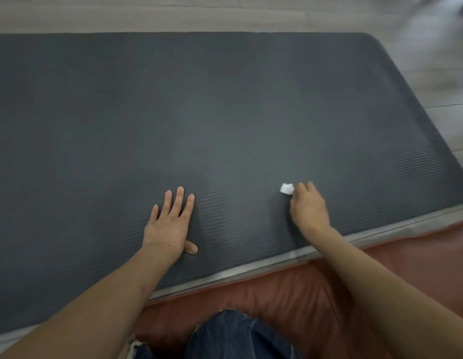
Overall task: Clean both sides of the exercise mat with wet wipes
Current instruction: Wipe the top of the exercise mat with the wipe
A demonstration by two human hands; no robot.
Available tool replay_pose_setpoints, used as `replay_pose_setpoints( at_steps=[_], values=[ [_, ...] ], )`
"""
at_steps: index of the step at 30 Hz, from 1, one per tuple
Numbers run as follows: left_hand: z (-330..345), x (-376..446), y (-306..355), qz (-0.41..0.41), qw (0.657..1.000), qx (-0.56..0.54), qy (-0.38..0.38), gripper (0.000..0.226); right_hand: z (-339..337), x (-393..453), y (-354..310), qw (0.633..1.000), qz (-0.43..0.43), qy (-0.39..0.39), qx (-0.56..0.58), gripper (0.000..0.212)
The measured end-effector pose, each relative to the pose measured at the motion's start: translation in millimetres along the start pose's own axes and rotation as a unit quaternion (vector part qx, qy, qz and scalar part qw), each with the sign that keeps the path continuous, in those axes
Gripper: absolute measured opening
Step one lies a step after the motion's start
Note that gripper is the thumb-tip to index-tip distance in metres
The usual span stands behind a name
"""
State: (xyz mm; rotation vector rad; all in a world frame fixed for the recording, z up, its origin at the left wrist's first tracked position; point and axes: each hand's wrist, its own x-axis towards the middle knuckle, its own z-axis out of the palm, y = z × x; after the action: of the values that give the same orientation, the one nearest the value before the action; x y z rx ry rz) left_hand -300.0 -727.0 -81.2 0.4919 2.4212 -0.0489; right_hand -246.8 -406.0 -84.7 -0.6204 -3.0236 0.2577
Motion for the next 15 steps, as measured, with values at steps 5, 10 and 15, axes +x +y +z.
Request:
replay_pose_setpoints(
  at_steps=[5, 10, 15],
  values=[
    [-2, -2, 2, -0.004, 1.0, 0.008, 0.002, 0.133, 3, -23, -29, 0.993, 0.119, 0.011, 0.02, 0.018],
    [4, -18, 0, -0.015, 0.999, 0.012, 0.047, 0.114, 24, -111, -148, 0.962, -0.186, -0.189, 0.071, 0.015],
    [6, -31, -1, 0.013, 0.999, -0.005, 0.043, 0.098, -9, -22, -8, 0.993, 0.003, -0.104, -0.047, 0.014]
  ],
)
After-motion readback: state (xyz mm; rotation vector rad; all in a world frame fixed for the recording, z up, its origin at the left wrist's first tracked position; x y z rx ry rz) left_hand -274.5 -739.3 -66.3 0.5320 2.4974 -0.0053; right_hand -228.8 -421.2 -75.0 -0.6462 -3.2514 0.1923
